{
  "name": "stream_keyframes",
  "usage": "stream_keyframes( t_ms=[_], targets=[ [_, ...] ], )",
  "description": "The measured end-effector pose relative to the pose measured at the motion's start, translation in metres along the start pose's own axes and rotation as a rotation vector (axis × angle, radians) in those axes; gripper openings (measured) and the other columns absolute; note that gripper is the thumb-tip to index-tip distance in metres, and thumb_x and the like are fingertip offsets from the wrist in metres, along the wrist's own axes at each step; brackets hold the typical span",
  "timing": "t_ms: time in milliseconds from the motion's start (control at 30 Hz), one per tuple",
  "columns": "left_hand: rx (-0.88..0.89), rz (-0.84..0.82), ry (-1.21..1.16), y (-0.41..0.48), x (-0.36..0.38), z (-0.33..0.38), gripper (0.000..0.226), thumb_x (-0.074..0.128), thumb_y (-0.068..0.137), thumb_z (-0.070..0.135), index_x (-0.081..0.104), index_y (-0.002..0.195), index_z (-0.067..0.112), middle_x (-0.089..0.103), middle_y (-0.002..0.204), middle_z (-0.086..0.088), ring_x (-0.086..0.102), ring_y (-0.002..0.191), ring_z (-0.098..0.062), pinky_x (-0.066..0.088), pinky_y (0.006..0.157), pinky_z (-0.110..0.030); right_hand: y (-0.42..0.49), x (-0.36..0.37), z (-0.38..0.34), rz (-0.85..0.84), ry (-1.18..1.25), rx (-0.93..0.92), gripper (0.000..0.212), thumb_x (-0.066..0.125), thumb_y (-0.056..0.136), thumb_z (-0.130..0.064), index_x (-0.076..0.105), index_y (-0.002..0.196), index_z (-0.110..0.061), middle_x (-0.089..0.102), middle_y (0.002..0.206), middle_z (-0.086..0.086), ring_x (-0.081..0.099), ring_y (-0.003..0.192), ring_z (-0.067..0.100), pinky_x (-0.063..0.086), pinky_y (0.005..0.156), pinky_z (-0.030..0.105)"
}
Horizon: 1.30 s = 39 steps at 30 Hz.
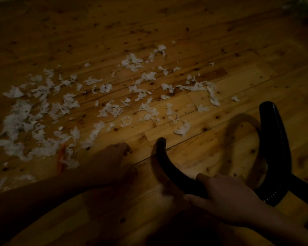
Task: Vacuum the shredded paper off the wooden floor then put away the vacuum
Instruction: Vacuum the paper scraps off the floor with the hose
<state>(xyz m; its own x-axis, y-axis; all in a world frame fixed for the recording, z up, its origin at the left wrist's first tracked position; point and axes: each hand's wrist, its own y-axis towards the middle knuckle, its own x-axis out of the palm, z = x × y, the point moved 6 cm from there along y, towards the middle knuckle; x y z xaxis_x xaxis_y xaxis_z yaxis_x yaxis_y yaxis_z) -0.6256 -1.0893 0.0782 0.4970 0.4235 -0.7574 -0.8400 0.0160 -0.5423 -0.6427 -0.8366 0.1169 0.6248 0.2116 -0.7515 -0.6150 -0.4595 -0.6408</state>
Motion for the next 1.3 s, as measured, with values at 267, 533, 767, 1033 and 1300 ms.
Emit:
stream_keyframes(
  t_ms=[267,533,767,1033,1300],
  targets=[
    [0.052,-0.096,0.22,-0.005,-0.041,0.032,0.046,0.049,0.095,0.046,0.036,0.136,0.029,0.047,0.134,0.009,0.05,0.113,-0.008,0.048,0.093,-0.027,-0.01,0.003,0.029,0.041,0.019,0.045,0.057,0.033,0.084,-0.08,0.049,0.112,-0.033,0.046,0.075,-0.008,0.046,0.067,0.007,0.041,0.065,0.025],
    [0.093,0.01,-0.011,0.053,-0.008,0.091,0.047,0.055,0.093,0.043,0.043,0.132,0.02,0.055,0.126,0.002,0.053,0.109,-0.013,0.05,0.09,-0.033,-0.004,0.003,0.037,0.081,0.051,0.011,0.059,0.03,0.086,-0.078,0.048,0.117,-0.031,0.039,0.071,-0.012,0.05,0.071,0.008,0.038,0.067,0.027],
    [0.08,0.078,-0.105,0.064,0.012,0.087,0.039,0.055,0.093,0.045,0.048,0.123,0.022,0.058,0.11,0.008,0.057,0.1,-0.013,0.05,0.084,-0.032,0.002,0.005,0.047,0.109,0.073,0.022,0.058,0.031,0.086,-0.078,0.048,0.114,-0.029,0.036,0.072,-0.012,0.043,0.07,0.01,0.034,0.064,0.029],
    [0.076,0.173,-0.109,0.075,0.009,0.084,0.034,0.056,0.093,0.041,0.048,0.065,0.023,0.054,0.071,0.005,0.051,0.066,-0.012,0.042,0.06,-0.029,0.008,0.008,0.055,0.127,0.109,0.042,0.057,0.033,0.085,-0.079,0.048,0.113,-0.031,0.045,0.078,-0.009,0.046,0.071,0.011,0.032,0.057,0.027],
    [0.125,0.177,-0.083,0.085,0.01,0.094,0.051,0.049,0.097,0.039,0.036,0.052,0.019,0.035,0.051,0.0,0.035,0.046,-0.015,0.028,0.05,-0.027,0.015,0.001,0.074,0.171,0.115,0.095,0.058,0.035,0.085,-0.078,0.05,0.108,-0.028,0.05,0.077,-0.008,0.052,0.074,0.013,0.036,0.059,0.029]
  ],
)
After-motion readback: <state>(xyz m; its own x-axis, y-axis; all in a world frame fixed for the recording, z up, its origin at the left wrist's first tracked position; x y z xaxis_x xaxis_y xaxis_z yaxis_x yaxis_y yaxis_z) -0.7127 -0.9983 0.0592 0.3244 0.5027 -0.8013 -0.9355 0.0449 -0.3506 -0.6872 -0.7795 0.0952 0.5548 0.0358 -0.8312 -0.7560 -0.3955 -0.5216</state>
